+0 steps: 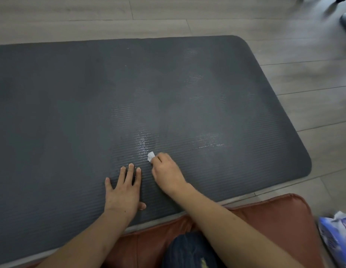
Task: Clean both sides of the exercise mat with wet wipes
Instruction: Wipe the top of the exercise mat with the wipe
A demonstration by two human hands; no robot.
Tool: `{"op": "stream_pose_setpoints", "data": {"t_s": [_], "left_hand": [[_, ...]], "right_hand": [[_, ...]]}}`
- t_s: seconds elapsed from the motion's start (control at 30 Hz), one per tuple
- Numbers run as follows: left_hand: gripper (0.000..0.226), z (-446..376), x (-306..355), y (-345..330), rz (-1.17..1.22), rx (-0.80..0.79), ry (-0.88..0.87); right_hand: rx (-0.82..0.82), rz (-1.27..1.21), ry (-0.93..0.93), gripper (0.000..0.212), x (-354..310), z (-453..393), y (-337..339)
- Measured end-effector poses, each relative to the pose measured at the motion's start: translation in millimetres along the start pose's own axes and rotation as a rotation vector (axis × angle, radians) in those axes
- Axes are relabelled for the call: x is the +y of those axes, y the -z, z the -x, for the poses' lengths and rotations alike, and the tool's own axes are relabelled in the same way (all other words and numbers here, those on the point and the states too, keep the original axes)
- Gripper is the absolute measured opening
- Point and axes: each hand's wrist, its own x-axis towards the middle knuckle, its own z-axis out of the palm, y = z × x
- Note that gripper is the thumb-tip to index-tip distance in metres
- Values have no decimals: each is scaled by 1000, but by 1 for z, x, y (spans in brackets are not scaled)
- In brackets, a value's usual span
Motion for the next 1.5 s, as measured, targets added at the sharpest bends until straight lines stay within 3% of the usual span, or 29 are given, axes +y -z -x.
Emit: {"op": "stream_pose_setpoints", "data": {"t_s": [0.07, 0.23, 0.33, 0.4, 0.47, 0.53, 0.6, 0.7, 0.8, 0.87, 0.97, 1.03, 1.1, 1.2, 1.27, 1.3, 1.4, 1.5], "left_hand": [[118, 1, -1, 0, 7, -3, -3], [117, 1, 0, 0, 18, -13, -4], [116, 1, 1, 0, 4, -10, 3], [116, 1, 1, -1, -2, -13, 8], [117, 2, 2, -1, -12, -6, 14], [116, 2, 2, 0, -16, -5, 12], [116, 3, 2, -1, -5, -5, 8], [115, 3, 3, 0, 10, -9, 3], [115, 2, 4, 0, 10, -3, 3], [115, 2, 3, -1, 6, -2, 1], [115, 1, 2, -3, -2, 11, 7], [115, 1, 1, -3, -5, 14, 5], [115, 0, 0, -5, 4, 11, -1], [114, 0, 1, -6, 14, 9, -7], [114, 0, 1, -7, 15, 9, -6], [114, 0, 1, -7, 17, 7, -4], [114, 0, 0, -6, 16, -4, -9], [114, 1, 0, -4, 18, -6, -5]], "right_hand": [[9, 57, 80, 21, 33, -3, 17], [168, 233, -573, 5, 167, 3, 94], [236, 136, -731, 15, 119, 2, 81], [139, -37, -580, 14, 44, 4, 53], [13, -34, -220, 7, -11, 17, 28], [-30, 32, 16, 7, 13, 19, 23], [-2, 160, -91, 13, 84, 17, 46], [100, 258, -543, 6, 178, 29, 106], [238, 181, -722, 13, 167, 31, 104], [266, 55, -614, 20, 110, 30, 61], [30, -31, -141, 16, 12, 47, 10], [-75, -33, 117, 9, 11, 48, 17], [-22, 49, 72, 9, 63, 43, 43], [98, 207, -432, 4, 162, 48, 101], [155, 221, -704, 10, 181, 55, 117], [193, 204, -751, 13, 168, 53, 110], [223, 22, -547, 25, 77, 47, 50], [4, -74, -126, 12, -6, 57, 12]]}}
